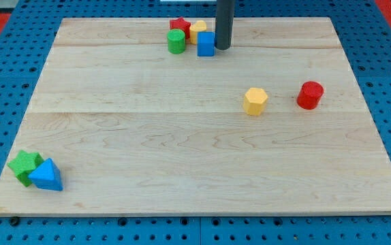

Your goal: Move the red circle close to hexagon

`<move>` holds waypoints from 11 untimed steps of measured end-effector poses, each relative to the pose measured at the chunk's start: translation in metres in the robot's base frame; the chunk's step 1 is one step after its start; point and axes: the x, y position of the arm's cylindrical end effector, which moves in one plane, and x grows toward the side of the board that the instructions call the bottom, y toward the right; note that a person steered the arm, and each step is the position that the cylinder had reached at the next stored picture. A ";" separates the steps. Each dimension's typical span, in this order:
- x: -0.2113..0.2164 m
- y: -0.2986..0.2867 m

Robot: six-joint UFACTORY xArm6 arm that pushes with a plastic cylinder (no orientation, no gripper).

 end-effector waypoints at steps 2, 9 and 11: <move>0.047 0.043; 0.155 0.111; 0.169 0.086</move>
